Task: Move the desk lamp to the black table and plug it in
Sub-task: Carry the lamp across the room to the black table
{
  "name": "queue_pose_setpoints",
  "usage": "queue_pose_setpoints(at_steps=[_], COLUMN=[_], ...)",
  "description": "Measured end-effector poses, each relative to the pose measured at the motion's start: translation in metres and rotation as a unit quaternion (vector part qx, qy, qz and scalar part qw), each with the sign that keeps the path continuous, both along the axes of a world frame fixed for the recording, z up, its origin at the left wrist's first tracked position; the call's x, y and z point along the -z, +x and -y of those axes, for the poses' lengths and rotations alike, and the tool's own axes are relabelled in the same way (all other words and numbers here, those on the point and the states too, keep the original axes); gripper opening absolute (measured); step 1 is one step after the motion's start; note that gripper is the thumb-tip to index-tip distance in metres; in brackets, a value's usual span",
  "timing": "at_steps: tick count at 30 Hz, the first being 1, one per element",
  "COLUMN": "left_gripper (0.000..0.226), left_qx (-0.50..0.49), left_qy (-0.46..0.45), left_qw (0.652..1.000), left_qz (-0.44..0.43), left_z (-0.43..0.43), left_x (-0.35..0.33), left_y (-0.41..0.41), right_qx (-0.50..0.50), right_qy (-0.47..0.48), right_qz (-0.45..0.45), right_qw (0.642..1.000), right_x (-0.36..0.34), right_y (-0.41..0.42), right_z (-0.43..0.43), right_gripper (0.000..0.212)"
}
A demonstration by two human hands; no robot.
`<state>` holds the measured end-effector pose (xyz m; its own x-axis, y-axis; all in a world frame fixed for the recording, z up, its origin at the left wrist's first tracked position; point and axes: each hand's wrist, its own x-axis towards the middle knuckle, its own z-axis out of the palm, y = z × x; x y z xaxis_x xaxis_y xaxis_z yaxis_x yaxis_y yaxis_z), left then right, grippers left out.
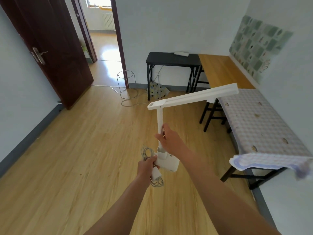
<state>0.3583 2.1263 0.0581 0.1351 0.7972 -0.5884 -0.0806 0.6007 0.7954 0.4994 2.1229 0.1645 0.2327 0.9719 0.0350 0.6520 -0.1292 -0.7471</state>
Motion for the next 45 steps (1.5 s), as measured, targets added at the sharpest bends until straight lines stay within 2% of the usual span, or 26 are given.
queue_pose_setpoints(at_steps=[7, 20, 36, 45], left_gripper=[0.018, 0.018, 0.020, 0.013], left_qx=[0.026, 0.074, 0.005, -0.023], left_qy=[-0.009, -0.022, -0.020, -0.006], left_qw=[1.000, 0.997, 0.999, 1.000], left_qz=[0.011, -0.015, -0.041, -0.017], left_z=[-0.026, -0.068, -0.148, -0.178], left_x=[0.006, 0.025, 0.007, -0.010], left_y=[0.010, 0.062, 0.176, 0.244], right_qx=[0.028, 0.052, -0.001, -0.021], right_qy=[-0.008, -0.034, -0.028, -0.002], right_qz=[0.010, 0.003, -0.052, -0.044], right_qw=[1.000, 0.998, 0.998, 0.999], right_x=[0.002, 0.030, 0.026, 0.012], right_y=[0.006, 0.063, 0.180, 0.248], right_z=[-0.018, -0.063, -0.158, -0.191], right_gripper=[0.033, 0.024, 0.027, 0.026])
